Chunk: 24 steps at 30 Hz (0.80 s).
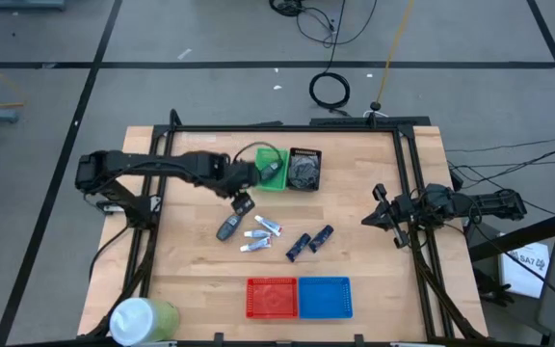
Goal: Pick & Place Travel size toiletries
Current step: Put the deodorant into the green bin
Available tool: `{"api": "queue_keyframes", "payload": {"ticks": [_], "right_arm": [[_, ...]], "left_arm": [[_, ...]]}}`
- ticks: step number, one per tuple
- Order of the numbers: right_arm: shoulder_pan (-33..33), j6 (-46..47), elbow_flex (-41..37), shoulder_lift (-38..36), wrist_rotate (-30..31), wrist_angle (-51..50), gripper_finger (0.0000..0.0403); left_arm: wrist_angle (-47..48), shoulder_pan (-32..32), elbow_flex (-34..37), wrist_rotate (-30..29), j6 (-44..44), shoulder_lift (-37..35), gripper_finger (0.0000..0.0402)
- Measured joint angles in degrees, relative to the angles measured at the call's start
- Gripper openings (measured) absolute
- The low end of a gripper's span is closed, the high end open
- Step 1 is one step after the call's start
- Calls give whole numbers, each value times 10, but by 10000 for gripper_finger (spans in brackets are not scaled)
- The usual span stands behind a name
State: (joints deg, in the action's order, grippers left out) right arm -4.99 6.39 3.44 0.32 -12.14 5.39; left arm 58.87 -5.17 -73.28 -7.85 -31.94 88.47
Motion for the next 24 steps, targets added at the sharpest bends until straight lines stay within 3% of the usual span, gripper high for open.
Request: {"api": "queue_keyframes", "payload": {"ticks": [11,24], "right_arm": [[0,0,0,0,0,0,0],[0,0,0,0,0,0,0]], "left_arm": [[-2,105,70,-1,-168,1,253],[-3,138,109,21,-287,1,244]]}}
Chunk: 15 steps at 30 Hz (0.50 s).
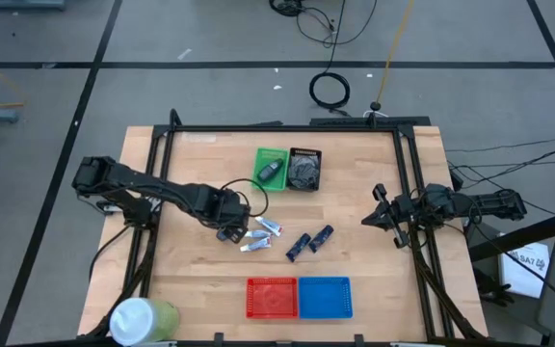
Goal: Pick & Place Travel size toiletries
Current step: Put the deodorant into the green bin
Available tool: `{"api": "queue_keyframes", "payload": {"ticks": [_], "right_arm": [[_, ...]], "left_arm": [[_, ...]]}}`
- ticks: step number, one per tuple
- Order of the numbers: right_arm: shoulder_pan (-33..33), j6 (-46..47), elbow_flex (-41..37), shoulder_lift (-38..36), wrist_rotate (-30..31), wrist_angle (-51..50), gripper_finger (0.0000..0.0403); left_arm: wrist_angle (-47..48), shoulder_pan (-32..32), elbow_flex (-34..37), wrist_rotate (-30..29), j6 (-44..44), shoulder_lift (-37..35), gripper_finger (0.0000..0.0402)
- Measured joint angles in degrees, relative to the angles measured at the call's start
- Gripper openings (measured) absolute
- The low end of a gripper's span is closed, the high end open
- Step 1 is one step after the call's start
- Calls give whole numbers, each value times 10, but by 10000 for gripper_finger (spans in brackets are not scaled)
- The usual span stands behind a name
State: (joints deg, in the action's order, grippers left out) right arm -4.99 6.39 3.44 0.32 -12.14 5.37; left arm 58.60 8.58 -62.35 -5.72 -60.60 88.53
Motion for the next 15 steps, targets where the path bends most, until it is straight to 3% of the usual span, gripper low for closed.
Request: {"api": "queue_keyframes", "payload": {"ticks": [15], "right_arm": [[0,0,0,0,0,0,0]], "left_arm": [[-16,6,0,5,1,3,263]]}}
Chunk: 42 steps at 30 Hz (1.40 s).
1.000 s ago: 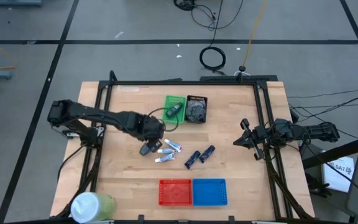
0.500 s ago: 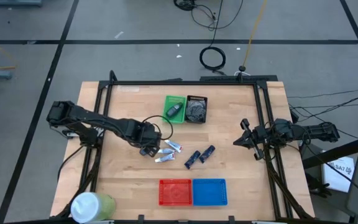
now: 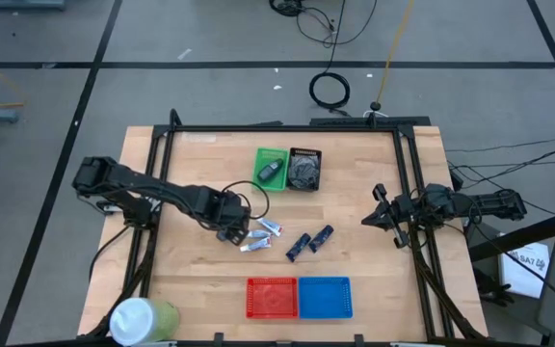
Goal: Pick & Place Travel size toiletries
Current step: Put the deodorant into the green bin
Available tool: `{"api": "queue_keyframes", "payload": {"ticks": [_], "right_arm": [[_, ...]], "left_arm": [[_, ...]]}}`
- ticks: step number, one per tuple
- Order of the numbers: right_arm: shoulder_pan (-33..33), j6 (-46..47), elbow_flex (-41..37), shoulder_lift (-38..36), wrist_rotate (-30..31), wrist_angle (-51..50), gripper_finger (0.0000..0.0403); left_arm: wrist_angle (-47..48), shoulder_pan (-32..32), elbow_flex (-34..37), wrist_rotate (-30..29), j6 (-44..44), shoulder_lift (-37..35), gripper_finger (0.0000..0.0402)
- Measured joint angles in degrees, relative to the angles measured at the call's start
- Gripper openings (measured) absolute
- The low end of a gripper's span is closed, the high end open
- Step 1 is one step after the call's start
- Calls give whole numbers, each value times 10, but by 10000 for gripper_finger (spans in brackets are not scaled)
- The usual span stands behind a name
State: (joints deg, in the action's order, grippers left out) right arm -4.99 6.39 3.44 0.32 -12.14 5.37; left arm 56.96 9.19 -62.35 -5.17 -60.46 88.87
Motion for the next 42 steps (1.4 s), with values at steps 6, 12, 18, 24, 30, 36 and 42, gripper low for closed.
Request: {"api": "queue_keyframes", "payload": {"ticks": [6,12,18,24,30,36,42], "right_arm": [[0,0,0,0,0,0,0],[0,0,0,3,0,-1,0],[0,0,0,5,0,0,0],[0,0,0,5,0,0,0],[0,0,0,5,0,0,0],[0,0,0,5,0,0,0],[0,0,0,5,0,0,0]], "left_arm": [[-4,-2,2,-9,1,15,252],[-20,-10,9,9,14,53,244],[-29,-17,9,37,25,93,252],[-35,-18,9,40,19,116,267],[-40,-18,9,45,14,137,269],[-48,-18,7,41,21,159,269],[-52,-18,7,29,35,162,256]]}}
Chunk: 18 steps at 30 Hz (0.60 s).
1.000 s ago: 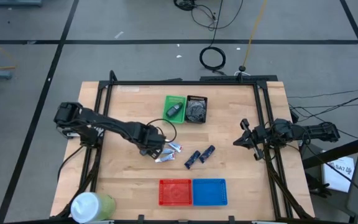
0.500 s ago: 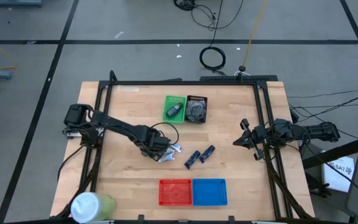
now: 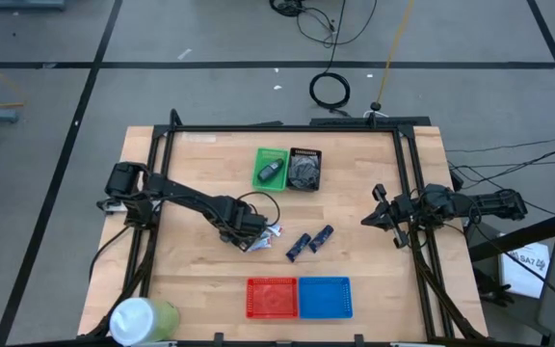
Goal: Pick & Place Travel size toiletries
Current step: Put the deodorant into the green bin
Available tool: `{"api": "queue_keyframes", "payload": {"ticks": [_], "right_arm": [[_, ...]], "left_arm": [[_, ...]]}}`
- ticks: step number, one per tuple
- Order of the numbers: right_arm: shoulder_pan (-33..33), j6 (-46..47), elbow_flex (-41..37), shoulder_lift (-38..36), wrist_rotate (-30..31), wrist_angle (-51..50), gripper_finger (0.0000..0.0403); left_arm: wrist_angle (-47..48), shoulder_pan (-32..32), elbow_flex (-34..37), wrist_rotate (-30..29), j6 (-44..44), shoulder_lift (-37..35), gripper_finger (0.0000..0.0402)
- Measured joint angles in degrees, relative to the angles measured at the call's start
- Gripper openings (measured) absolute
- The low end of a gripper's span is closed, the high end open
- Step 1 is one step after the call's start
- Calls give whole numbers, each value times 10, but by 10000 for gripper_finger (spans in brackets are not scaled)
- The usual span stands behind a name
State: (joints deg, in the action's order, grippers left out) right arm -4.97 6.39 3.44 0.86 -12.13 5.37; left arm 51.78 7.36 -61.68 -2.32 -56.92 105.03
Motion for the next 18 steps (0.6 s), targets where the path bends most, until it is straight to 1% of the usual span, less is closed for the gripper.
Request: {"api": "queue_keyframes", "payload": {"ticks": [7,13,16,18], "right_arm": [[0,0,0,0,0,0,0],[0,0,0,0,0,0,0],[0,0,0,0,0,0,0],[0,0,0,0,0,0,0]], "left_arm": [[-13,0,1,-5,32,-1,199],[-15,0,1,-15,40,0,199],[-15,1,1,-21,44,-3,205],[-12,1,3,-34,48,-9,206]]}}
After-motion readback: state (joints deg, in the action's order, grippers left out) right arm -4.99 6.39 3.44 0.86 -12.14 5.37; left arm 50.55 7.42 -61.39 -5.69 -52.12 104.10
